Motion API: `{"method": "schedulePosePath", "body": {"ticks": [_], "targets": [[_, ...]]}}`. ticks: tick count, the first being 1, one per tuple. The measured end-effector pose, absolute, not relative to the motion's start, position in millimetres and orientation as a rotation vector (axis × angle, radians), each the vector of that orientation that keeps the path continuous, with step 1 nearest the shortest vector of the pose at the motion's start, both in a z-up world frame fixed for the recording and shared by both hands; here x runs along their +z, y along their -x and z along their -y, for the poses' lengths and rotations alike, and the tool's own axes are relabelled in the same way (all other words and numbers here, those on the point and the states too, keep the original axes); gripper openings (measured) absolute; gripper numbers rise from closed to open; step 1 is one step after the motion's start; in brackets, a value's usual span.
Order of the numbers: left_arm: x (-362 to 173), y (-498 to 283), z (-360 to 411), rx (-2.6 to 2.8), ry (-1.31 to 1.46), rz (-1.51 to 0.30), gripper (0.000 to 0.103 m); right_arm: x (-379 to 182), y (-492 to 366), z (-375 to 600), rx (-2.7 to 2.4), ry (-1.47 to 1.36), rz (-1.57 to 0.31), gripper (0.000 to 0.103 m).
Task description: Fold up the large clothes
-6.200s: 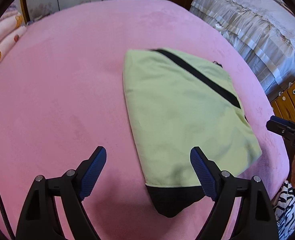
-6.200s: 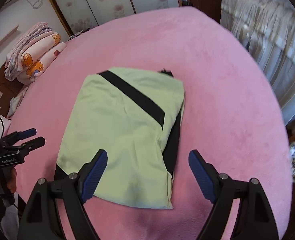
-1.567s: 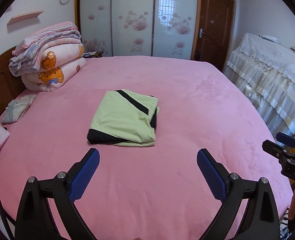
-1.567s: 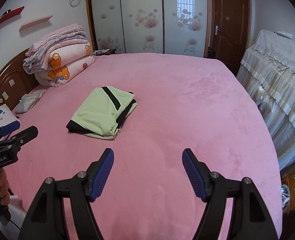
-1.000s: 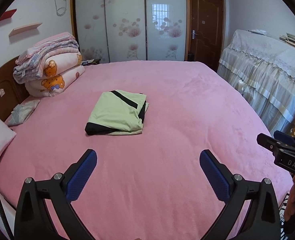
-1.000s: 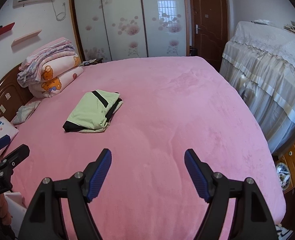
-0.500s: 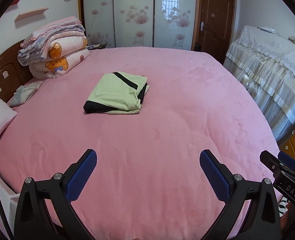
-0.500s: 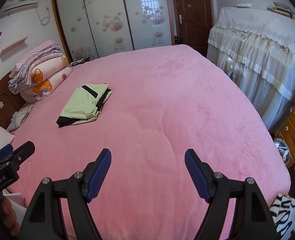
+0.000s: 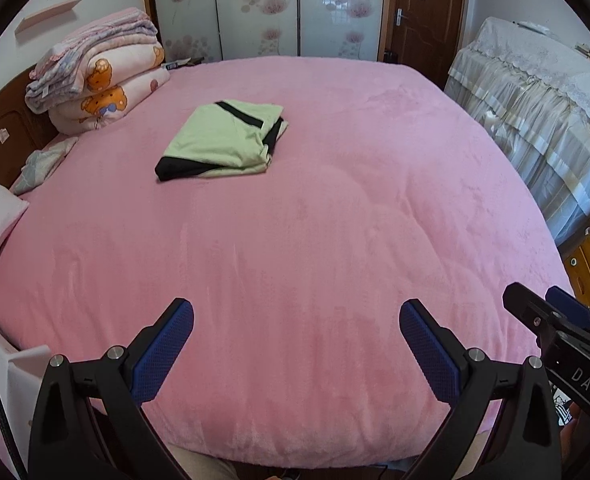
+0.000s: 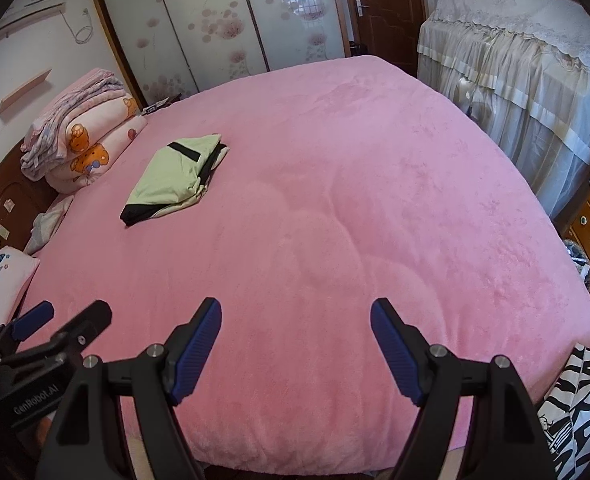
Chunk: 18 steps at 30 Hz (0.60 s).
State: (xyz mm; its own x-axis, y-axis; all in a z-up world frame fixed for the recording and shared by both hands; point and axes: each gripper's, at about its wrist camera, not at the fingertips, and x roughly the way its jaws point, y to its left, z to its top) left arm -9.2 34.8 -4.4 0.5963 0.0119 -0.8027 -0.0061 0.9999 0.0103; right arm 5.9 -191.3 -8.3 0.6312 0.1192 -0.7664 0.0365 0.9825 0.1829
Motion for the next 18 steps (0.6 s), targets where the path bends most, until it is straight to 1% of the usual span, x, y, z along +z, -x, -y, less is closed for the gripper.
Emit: {"method": "schedulePosePath", "body": {"ticks": [7,18], "targets": [[-14.5,15.3,-40.0,0.05,-0.004,-0.955,0.102,-17.1,-0.6,179.0,0.051,-0.122,-0.902,0.077],[-18.2,14.3,-34.8,0.04,-0.001,-0.973,0.102,-20.3,6.8,176.4,0.06,-0.097,-0.908,0.077]]}}
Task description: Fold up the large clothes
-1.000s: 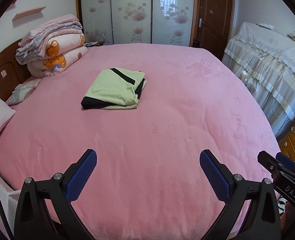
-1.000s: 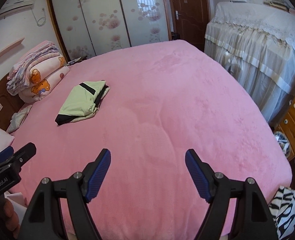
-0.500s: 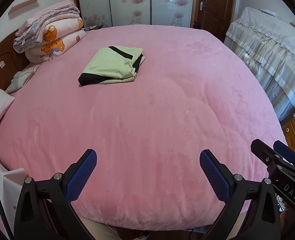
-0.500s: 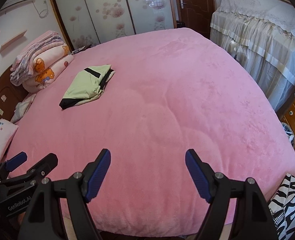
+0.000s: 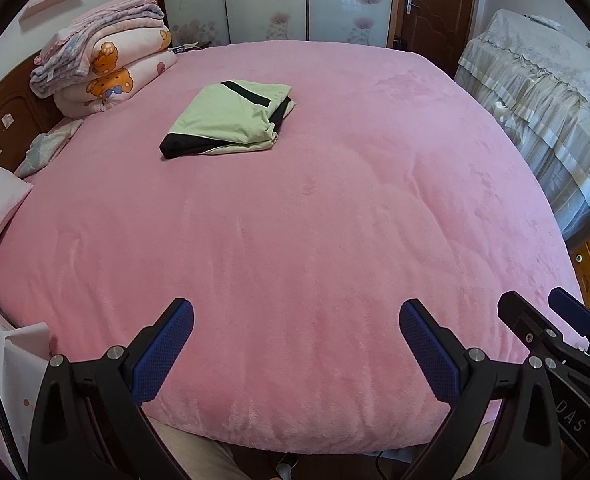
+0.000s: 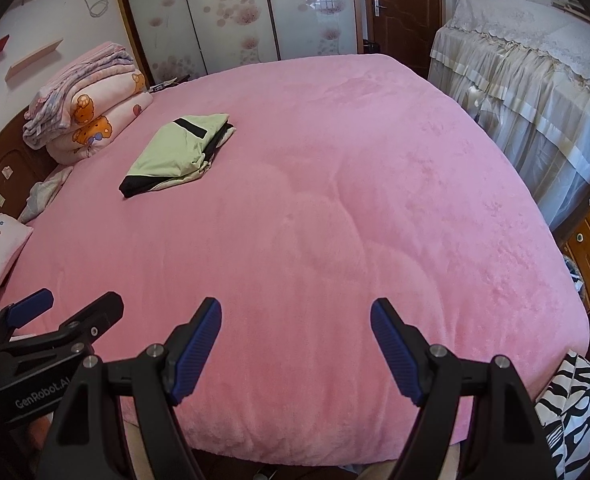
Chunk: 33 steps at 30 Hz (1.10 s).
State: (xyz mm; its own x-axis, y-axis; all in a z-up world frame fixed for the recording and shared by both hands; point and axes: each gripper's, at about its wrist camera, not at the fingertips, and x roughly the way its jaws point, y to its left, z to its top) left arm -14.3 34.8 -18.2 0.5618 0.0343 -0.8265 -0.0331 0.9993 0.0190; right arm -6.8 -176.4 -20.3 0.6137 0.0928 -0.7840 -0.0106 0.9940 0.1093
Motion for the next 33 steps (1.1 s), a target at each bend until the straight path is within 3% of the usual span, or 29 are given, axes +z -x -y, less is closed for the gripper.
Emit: {"method": "schedulePosePath", "body": {"ticks": [33], "targets": [[-20.7,21.3,-35.7,0.046,0.013,-0.982,0.102,-13.4,16.2,170.8,0.049,-0.078,-0.886,0.077]]}}
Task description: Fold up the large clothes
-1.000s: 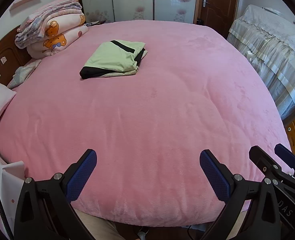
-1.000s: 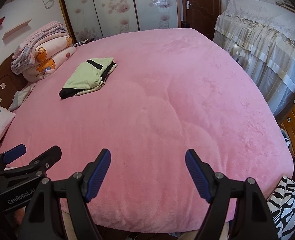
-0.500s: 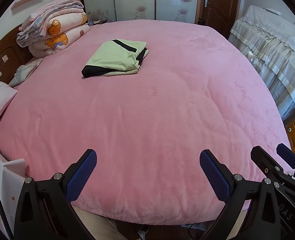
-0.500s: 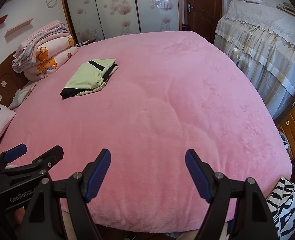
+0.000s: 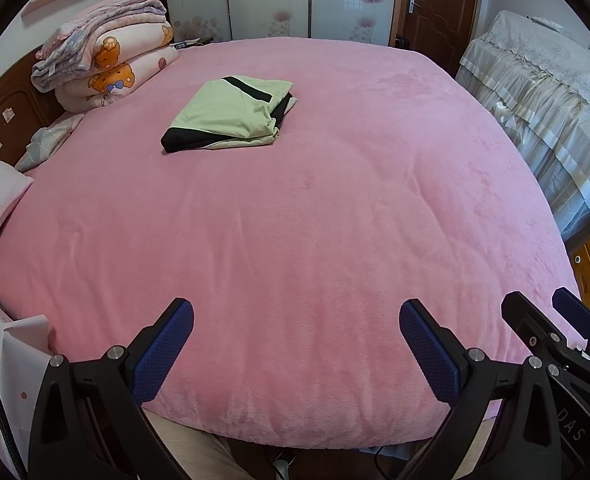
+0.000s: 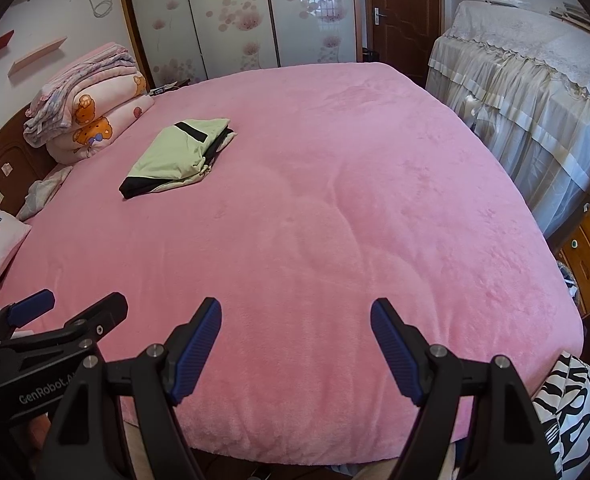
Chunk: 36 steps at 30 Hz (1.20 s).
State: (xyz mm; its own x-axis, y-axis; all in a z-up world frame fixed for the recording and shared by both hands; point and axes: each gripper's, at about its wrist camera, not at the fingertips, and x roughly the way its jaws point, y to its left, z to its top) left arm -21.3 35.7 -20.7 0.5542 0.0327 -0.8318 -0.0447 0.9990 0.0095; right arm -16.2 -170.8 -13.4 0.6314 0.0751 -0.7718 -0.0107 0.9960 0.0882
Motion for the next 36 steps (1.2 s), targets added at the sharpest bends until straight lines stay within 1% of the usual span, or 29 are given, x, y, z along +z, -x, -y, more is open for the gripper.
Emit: {"method": "schedulePosePath", "body": {"ticks": [36], "targets": [[-24.5,19.0,-31.9,0.043,0.011,-0.985,0.102,-13.3,16.2,172.0,0.047,-0.077,-0.885,0.078]]}}
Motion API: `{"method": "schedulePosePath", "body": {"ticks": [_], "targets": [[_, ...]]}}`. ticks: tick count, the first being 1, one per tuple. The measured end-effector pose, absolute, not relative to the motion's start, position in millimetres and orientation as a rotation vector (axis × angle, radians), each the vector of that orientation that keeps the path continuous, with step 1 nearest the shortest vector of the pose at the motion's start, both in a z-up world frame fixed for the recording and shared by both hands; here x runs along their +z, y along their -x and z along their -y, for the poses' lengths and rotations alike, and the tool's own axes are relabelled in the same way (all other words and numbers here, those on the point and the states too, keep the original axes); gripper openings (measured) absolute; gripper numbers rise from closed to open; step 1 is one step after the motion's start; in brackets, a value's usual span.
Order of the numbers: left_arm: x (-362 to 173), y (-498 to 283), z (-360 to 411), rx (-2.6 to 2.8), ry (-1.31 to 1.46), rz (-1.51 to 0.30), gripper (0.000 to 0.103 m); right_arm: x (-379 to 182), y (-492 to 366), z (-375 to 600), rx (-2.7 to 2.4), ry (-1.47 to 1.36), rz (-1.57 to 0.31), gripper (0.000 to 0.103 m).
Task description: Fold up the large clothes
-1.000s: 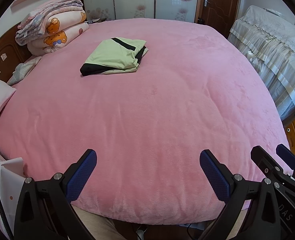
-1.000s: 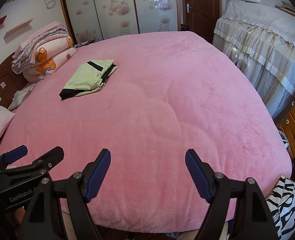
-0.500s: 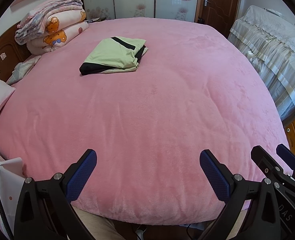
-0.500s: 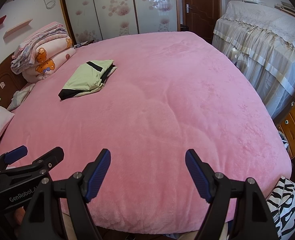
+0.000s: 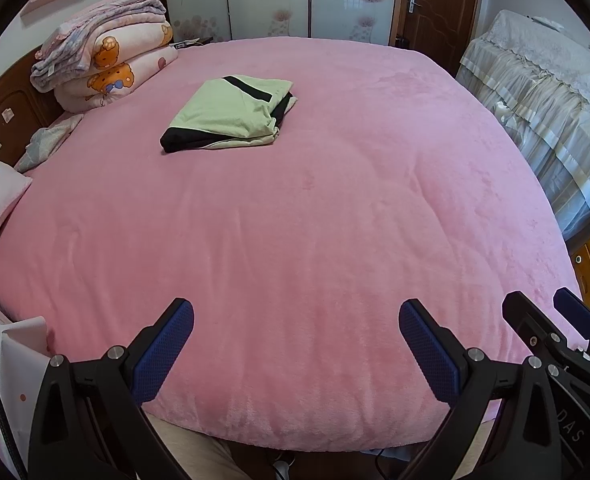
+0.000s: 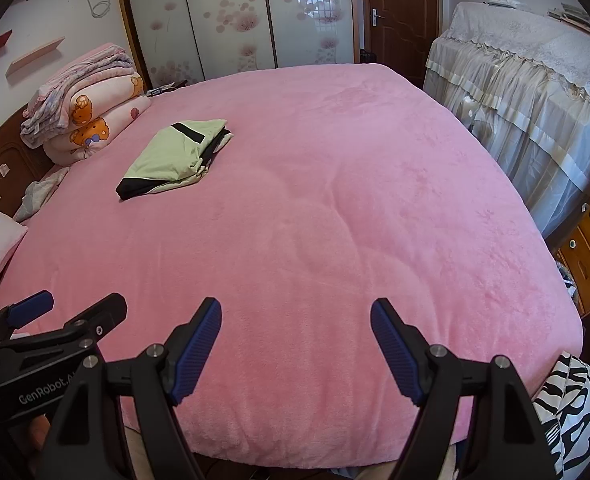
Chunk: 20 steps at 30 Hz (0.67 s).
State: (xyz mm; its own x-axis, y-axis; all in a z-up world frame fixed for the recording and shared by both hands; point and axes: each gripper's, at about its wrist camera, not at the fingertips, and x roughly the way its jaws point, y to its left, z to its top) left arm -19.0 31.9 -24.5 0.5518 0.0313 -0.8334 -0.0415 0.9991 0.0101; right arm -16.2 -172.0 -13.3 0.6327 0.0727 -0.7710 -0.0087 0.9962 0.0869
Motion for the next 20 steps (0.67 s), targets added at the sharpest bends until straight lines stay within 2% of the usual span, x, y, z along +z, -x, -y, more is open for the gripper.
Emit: {"method": "schedulePosePath", "body": {"ticks": [20], "targets": [[-22.8,18.7,-32.1,0.049,0.008,-0.993,0.102,-13.7,16.7,171.1,0.045,-0.073,-0.884,0.078]]}}
